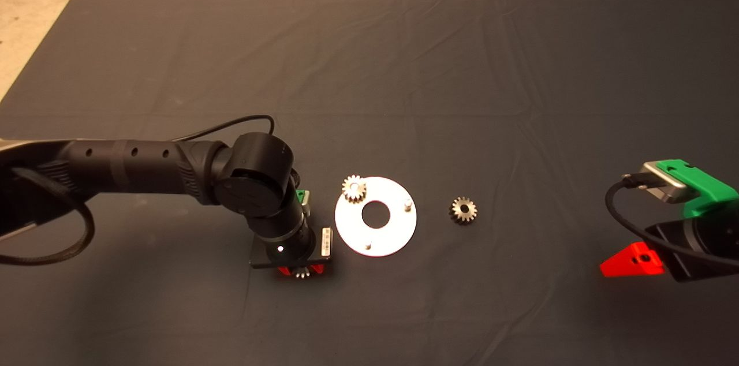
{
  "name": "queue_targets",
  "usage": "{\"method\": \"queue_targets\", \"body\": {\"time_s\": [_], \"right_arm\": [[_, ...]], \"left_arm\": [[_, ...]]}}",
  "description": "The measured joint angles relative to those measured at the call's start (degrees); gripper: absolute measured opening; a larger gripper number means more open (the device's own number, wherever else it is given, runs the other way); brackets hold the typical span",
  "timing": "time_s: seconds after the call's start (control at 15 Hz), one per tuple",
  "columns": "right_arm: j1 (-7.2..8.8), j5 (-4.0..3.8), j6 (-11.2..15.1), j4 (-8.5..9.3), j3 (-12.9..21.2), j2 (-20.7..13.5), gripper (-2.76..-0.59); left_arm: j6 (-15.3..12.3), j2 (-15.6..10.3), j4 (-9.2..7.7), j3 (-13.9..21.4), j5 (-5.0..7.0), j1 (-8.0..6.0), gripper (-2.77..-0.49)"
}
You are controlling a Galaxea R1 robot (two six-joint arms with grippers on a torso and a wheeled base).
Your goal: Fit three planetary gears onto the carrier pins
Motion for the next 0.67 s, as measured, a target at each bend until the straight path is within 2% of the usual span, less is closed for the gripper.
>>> {"method": "queue_targets", "body": {"time_s": [0.33, 0.47, 0.67], "right_arm": [[0.00, -0.02, 0.0, 0.00, 0.0, 0.0, -0.62], [-0.02, 0.00, 0.0, 0.00, 0.0, 0.0, -0.62], [-0.02, 0.00, 0.0, 0.00, 0.0, 0.0, -0.62]], "left_arm": [[0.0, -0.3, 0.60, 1.2, 0.22, -0.06, -2.41], [-0.1, -0.8, 0.68, 1.6, 0.79, -1.02, -2.41], [-0.1, -0.9, -0.09, 2.9, 0.93, -2.07, -2.41]]}}
